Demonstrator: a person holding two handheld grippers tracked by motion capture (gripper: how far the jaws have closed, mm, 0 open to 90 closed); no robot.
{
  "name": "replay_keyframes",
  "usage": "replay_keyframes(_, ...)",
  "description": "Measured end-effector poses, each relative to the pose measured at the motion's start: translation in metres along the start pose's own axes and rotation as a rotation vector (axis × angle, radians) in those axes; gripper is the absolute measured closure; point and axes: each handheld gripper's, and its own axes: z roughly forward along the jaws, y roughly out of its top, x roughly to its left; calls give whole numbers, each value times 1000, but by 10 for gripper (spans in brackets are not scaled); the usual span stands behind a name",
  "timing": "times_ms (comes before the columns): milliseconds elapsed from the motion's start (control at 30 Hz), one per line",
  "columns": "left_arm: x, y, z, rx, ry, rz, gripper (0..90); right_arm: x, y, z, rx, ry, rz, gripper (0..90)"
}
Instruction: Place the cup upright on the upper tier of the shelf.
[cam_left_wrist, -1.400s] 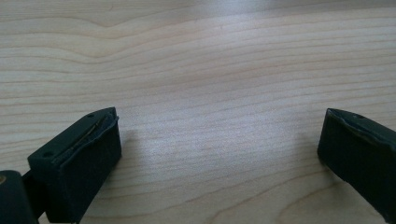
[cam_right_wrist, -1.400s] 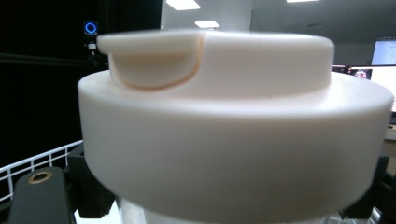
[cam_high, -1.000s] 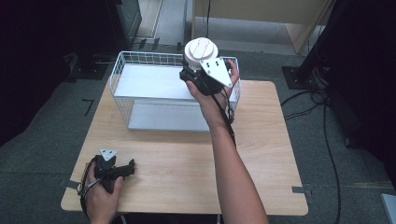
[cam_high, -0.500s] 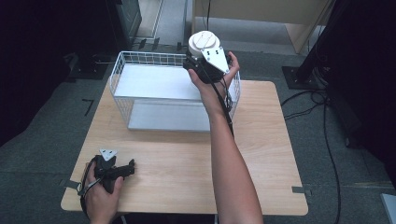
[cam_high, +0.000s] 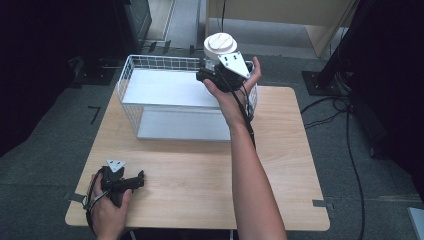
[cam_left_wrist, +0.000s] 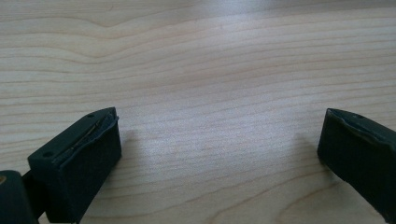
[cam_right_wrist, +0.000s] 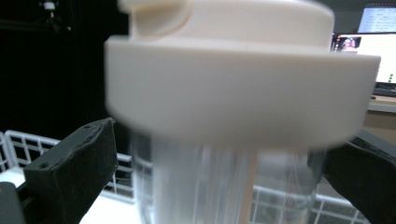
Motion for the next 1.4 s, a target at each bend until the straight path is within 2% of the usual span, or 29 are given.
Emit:
replay_keyframes(100,0,0,0,0,0,1,0,-1,-5,-5,9,-7,-11,0)
replay_keyframes(200,0,0,0,-1,0,1,0,-7,-13,-18,13,-4,10,0)
replay_keyframes(267,0,0,0,0,0,1,0,-9,-16,-25,10,15,20,0)
replay_keyframes(367,0,0,0,1,0,2,0,-10,-19,-34,10,30,12,0)
replay_keyframes(433,0,0,0,0,0,2,0,-9,-24,-43,13,39,-14,0)
replay_keyframes(500,0,0,0,0,1,1,0,-9,-32,-56,12,50,-29,0)
replay_keyframes(533,0,0,0,0,1,1,0,-9,-32,-56,12,50,-29,0)
replay_keyframes(667,0,0,0,1,0,2,0,-13,-48,-77,14,70,-34,0)
replay_keyframes(867,0,0,0,2,0,2,0,-20,-65,-91,24,68,-47,0)
replay_keyframes(1067,0,0,0,2,0,1,0,-31,-91,-110,47,61,-30,0)
replay_keyframes(1200,0,0,0,2,0,2,0,-33,-103,-119,58,60,-34,0)
replay_keyframes(1267,0,0,0,2,-1,1,0,-36,-114,-129,74,63,-23,0)
replay_keyframes(1300,0,0,0,2,-1,1,0,-36,-114,-129,74,63,-23,0)
replay_keyframes(1367,0,0,0,1,-1,-1,0,-39,-127,-142,88,67,3,0)
replay_keyframes(1400,0,0,0,1,-1,-1,0,-39,-127,-142,88,67,3,0)
